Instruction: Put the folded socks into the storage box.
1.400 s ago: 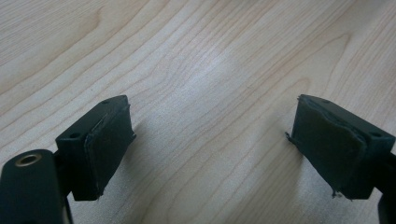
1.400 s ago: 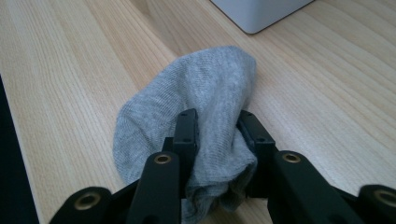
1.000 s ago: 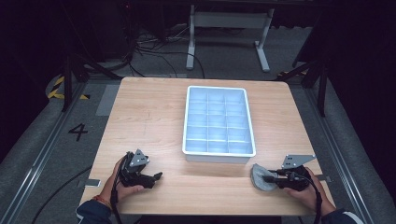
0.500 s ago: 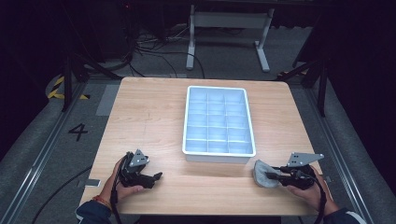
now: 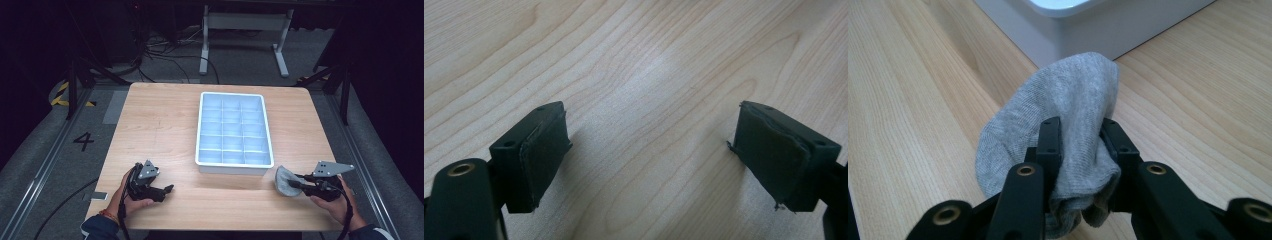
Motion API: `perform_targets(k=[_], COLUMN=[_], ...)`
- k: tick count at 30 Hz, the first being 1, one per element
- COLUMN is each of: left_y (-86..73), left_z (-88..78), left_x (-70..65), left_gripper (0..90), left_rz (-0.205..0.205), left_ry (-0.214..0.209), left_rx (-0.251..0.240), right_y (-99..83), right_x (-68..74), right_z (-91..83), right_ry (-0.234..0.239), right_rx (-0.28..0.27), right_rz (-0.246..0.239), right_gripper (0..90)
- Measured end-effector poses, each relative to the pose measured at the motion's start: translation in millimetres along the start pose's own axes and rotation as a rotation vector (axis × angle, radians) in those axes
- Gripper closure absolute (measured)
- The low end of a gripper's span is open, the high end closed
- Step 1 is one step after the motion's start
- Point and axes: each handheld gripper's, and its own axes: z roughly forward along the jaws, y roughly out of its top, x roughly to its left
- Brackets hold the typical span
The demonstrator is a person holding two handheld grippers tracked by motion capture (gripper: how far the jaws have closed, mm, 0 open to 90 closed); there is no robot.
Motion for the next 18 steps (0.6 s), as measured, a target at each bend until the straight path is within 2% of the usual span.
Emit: perform_targets(k=[8, 18], left_y=[0.5, 0.6], left_z=[0.7, 0.7], left_x=[0.3, 0.7], left_gripper=[14.6, 14.5], left_rz=[-0.003, -0.001], left_ry=[-0.002, -0.003], left_rx=[0.000, 0.001], right_y=[1.7, 8.6], right_x=[-2.6, -8.0], right_z=[-18.7, -32.1], right_ry=[-0.036, -0.058], right_rx=[-0.055, -0.111], right_rz=[0.017, 0.024], right_gripper=[74.2, 74.0])
